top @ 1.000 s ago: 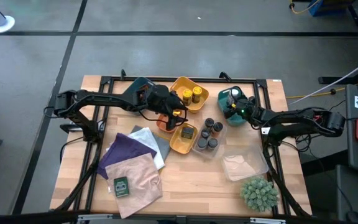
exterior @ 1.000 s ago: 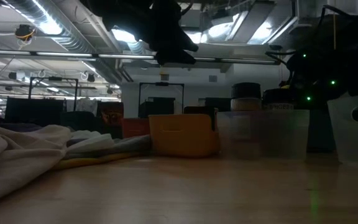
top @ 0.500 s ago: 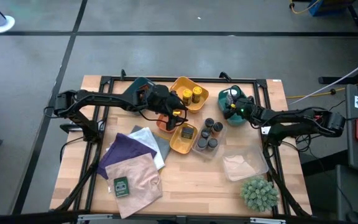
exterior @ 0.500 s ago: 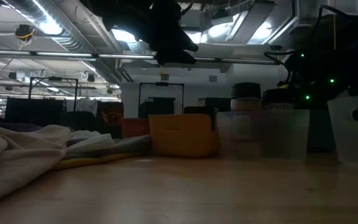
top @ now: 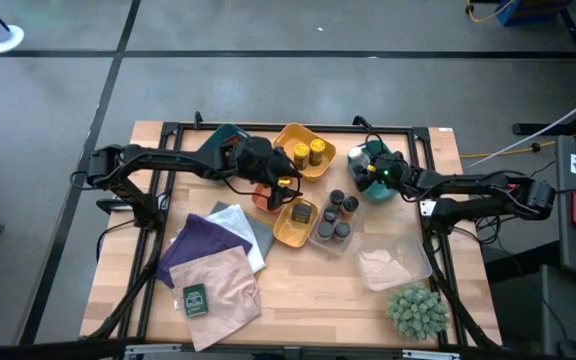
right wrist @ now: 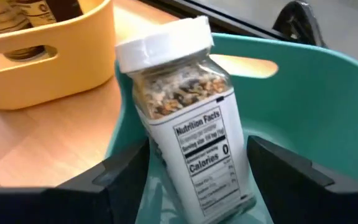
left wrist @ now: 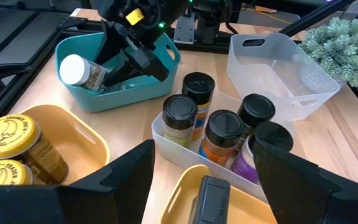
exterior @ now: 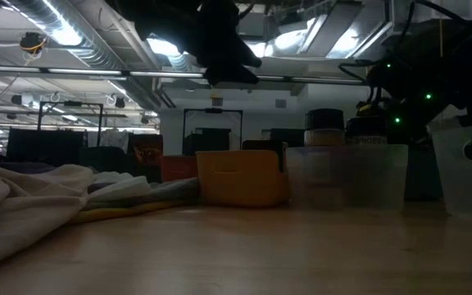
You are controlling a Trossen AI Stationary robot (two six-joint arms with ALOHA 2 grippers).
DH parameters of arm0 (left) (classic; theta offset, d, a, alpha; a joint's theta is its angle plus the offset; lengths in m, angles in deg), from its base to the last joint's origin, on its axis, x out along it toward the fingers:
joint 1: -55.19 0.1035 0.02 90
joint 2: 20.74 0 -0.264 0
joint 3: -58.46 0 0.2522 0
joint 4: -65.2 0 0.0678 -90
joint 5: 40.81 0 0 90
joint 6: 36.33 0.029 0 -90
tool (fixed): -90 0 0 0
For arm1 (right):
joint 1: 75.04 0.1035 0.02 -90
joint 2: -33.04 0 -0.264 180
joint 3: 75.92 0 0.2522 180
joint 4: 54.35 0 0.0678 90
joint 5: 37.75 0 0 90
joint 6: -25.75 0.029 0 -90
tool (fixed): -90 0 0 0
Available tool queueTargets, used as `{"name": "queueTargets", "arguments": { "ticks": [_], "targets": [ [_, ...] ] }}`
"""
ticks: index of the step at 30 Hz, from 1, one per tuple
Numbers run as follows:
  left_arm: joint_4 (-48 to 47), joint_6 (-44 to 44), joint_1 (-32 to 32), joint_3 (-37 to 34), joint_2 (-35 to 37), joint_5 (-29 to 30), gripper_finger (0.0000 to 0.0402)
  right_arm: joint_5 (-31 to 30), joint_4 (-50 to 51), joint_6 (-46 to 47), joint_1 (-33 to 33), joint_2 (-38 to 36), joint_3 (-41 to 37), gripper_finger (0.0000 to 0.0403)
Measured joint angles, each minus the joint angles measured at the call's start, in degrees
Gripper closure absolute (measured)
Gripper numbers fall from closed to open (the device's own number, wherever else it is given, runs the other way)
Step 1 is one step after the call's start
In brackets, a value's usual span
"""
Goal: Sort spices by type
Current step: Put the white seasoning bottle into the green bin, then put the black seasoning can into the small yellow bin
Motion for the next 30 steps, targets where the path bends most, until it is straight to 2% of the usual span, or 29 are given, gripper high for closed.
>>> {"name": "queueTargets", "arguments": {
  "ticks": [17,20,27,30],
  "targets": [
    [0.02,-0.02,-0.29,0.0,0.0,-0.02,0.0147,4.08,-0.1,-1.43,0.0,0.17,0.02,0.014],
    [0.02,-0.02,-0.29,0.0,0.0,-0.02,0.0147,4.09,-0.09,-1.42,0.0,0.17,0.02,0.0166],
    [0.02,-0.02,-0.29,0.02,0.0,-0.02,0.0147,4.54,-0.85,-1.53,0.0,1.83,0.17,0.0261],
    [0.05,-0.19,-0.3,0.02,0.0,-0.02,0.0147,4.44,-1.26,-1.51,0.0,2.03,0.17,0.0285]
  ]
}}
